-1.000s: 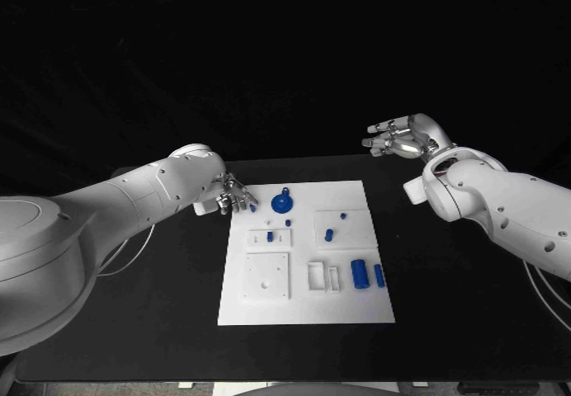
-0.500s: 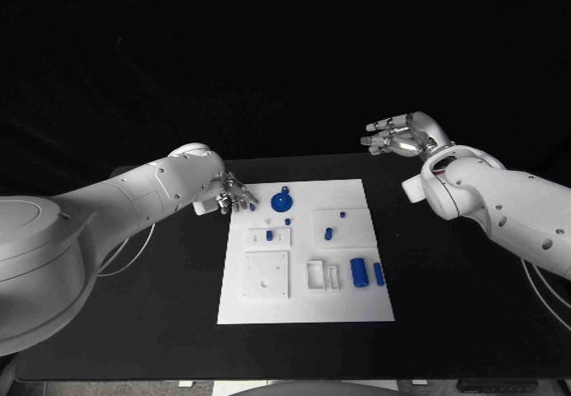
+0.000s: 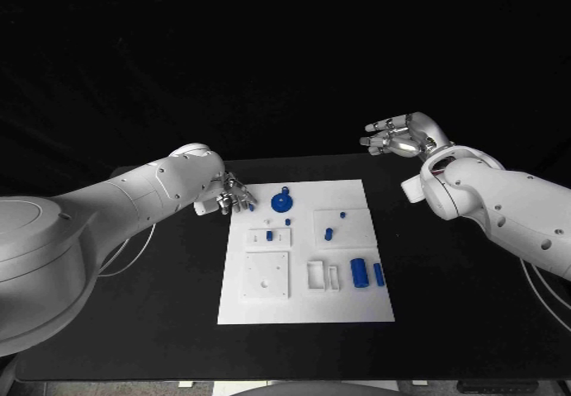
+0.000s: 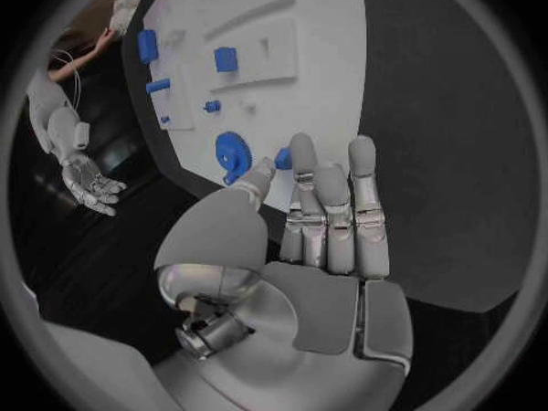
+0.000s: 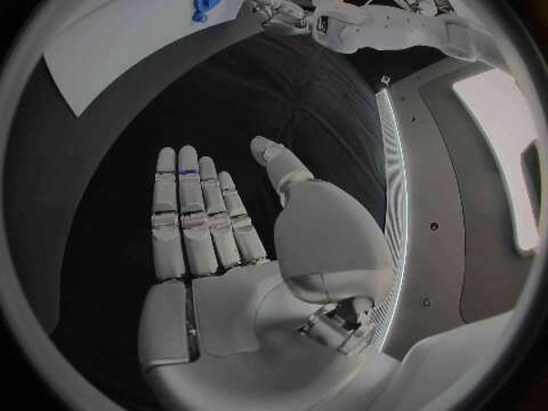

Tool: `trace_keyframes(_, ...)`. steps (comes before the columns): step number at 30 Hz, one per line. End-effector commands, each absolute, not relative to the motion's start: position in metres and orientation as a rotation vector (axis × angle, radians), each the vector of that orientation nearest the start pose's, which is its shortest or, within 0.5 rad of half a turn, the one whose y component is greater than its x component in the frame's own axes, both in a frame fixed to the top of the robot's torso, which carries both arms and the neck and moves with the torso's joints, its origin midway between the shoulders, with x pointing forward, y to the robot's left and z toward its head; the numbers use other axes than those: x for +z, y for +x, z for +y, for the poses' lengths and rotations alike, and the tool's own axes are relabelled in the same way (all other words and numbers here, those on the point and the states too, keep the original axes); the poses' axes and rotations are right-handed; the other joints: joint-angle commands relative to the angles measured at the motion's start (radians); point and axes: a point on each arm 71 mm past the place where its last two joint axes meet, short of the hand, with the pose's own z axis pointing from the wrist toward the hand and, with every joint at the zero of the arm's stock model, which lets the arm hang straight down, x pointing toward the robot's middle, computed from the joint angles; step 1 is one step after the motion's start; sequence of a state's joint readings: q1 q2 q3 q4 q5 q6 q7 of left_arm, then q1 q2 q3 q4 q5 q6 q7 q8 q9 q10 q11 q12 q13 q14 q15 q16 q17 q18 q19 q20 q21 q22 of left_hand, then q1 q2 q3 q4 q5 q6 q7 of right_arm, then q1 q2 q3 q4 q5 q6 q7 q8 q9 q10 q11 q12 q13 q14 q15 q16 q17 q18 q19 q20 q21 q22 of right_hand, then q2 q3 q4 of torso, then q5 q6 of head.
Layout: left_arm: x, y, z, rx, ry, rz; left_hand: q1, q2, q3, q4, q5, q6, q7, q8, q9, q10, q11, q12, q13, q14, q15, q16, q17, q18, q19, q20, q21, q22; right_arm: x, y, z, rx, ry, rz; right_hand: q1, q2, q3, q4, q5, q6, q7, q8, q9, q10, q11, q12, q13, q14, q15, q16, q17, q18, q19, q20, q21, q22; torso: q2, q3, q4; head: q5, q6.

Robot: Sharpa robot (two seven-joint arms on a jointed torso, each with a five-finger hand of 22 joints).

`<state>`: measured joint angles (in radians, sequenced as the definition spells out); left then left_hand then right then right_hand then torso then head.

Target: Assemble the parts on the task board

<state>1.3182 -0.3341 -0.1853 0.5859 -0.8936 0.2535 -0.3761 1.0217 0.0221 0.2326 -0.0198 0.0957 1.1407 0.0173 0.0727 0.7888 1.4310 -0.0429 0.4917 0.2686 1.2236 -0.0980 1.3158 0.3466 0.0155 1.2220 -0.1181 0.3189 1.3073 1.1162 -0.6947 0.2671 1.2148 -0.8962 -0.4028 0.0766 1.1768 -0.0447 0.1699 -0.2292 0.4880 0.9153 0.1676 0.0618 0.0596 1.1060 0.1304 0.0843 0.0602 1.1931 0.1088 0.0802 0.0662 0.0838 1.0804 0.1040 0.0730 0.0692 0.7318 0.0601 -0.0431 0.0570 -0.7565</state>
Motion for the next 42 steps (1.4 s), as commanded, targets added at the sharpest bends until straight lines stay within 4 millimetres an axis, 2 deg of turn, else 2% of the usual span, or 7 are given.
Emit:
trace_keyframes(1, -0.2267, 0.6093, 0.2301, -0.241, -0.448, 2.302, 0.009, 0.012, 0.005, -0.006, 0.002, -0.008, 0.001, -0.002, -0.003, -0.006, 0.001, -0.005, -0.001, -0.008, 0.0, 0.002, -0.001, -0.015, -0.003, 0.002, -0.007, 0.02, -0.1394, 0.5594, -0.2372, 0.969, 0.555, 1.397, 0.006, -0.001, -0.007, 0.0, 0.004, -0.007, -0.002, -0.003, 0.0, -0.007, 0.002, 0.0, -0.001, -0.005, 0.0, -0.006, -0.001, 0.002, -0.006, 0.001, -0.001, -0.002, 0.0, 0.0001, -0.0005, -0.001, 0.0)
trace_keyframes(13, -0.2272, 0.6088, 0.2294, -0.248, -0.445, 2.314, 0.026, 0.019, 0.006, -0.014, 0.001, -0.011, 0.001, -0.001, -0.01, -0.008, 0.001, -0.005, -0.001, -0.01, 0.0, 0.003, -0.001, -0.015, -0.004, 0.002, -0.007, 0.02, -0.1397, 0.5595, -0.2367, 0.97, 0.555, 1.401, 0.006, 0.0, -0.012, 0.001, 0.005, -0.009, -0.002, -0.003, 0.0, -0.008, 0.003, 0.0, -0.001, -0.007, 0.001, -0.006, -0.001, 0.002, -0.009, 0.002, -0.001, -0.002, 0.0, 0.0, 0.0001, -0.003, -0.001)
trace_keyframes(24, -0.2275, 0.6085, 0.2298, -0.249, -0.442, 2.322, 0.048, 0.039, 0.024, -0.033, 0.016, -0.014, 0.001, -0.001, -0.02, -0.008, 0.001, -0.005, -0.002, -0.01, 0.0, 0.004, -0.001, -0.015, -0.005, 0.002, -0.006, 0.02, -0.14, 0.5597, -0.2365, 0.971, 0.554, 1.403, 0.006, 0.0, -0.012, 0.001, 0.005, -0.009, -0.002, -0.003, 0.0, -0.008, 0.003, 0.0, -0.001, -0.007, 0.001, -0.006, -0.001, 0.002, -0.009, 0.002, -0.001, -0.002, 0.0, 0.0001, -0.0003, -0.002, -0.001)
trace_keyframes(27, -0.2274, 0.6087, 0.23, -0.252, -0.444, 2.32, 0.06, 0.046, 0.038, -0.049, 0.043, -0.014, 0.0, 0.0, -0.02, -0.006, 0.0, -0.004, -0.002, -0.01, -0.001, 0.006, 0.0, -0.015, -0.004, 0.002, -0.005, 0.021, -0.1402, 0.5599, -0.2365, 0.971, 0.554, 1.404, 0.006, 0.001, -0.015, 0.001, 0.005, -0.01, -0.002, -0.003, 0.0, -0.009, 0.003, 0.001, -0.001, -0.008, 0.001, -0.005, -0.001, 0.002, -0.009, 0.003, -0.001, -0.002, 0.0, -0.0001, -0.0002, -0.004, -0.002)
trace_keyframes(29, -0.2272, 0.6089, 0.2302, -0.253, -0.446, 2.317, 0.074, 0.039, 0.049, -0.069, 0.089, -0.01, -0.002, 0.001, -0.02, -0.002, 0.0, -0.005, -0.003, -0.008, -0.003, 0.007, 0.001, -0.015, -0.003, 0.001, -0.003, 0.021, -0.1403, 0.5599, -0.2365, 0.971, 0.554, 1.405, 0.007, 0.001, -0.017, 0.002, 0.006, -0.011, -0.001, -0.003, 0.0, -0.009, 0.003, 0.001, -0.001, -0.009, 0.001, -0.005, -0.001, 0.002, -0.01, 0.003, -0.001, -0.002, 0.0, -0.0002, -0.0003, -0.004, -0.002)
trace_keyframes(37, -0.2265, 0.6093, 0.2308, -0.264, -0.448, 2.303, 0.094, 0.036, 0.077, -0.099, 0.1, 0.005, -0.006, 0.003, -0.01, 0.017, -0.003, -0.021, -0.013, -0.001, -0.006, 0.005, 0.005, -0.015, -0.003, -0.003, 0.004, 0.021, -0.1405, 0.5601, -0.237, 0.969, 0.556, 1.405, 0.007, 0.001, -0.019, 0.002, 0.009, -0.013, -0.001, -0.003, 0.0, -0.01, 0.003, 0.001, -0.001, -0.009, 0.001, -0.005, -0.001, 0.002, -0.011, 0.003, -0.001, -0.002, 0.0, -0.0005, -0.0013, -0.01, -0.001)
trace_keyframes(42, -0.2261, 0.6092, 0.2297, -0.272, -0.447, 2.292, 0.111, 0.037, 0.096, -0.11, 0.11, 0.018, -0.008, 0.013, 0.027, 0.033, -0.005, -0.031, -0.017, 0.005, -0.009, 0.005, 0.014, -0.015, -0.002, -0.006, 0.013, 0.021, -0.1407, 0.5605, -0.2379, 0.967, 0.557, 1.404, 0.007, 0.001, -0.02, 0.002, 0.011, -0.013, -0.001, -0.003, 0.0, -0.011, 0.003, 0.001, -0.001, -0.01, 0.001, -0.005, -0.001, 0.002, -0.012, 0.003, -0.001, -0.002, 0.0, -0.0005, 0.0002, -0.01, -0.001)
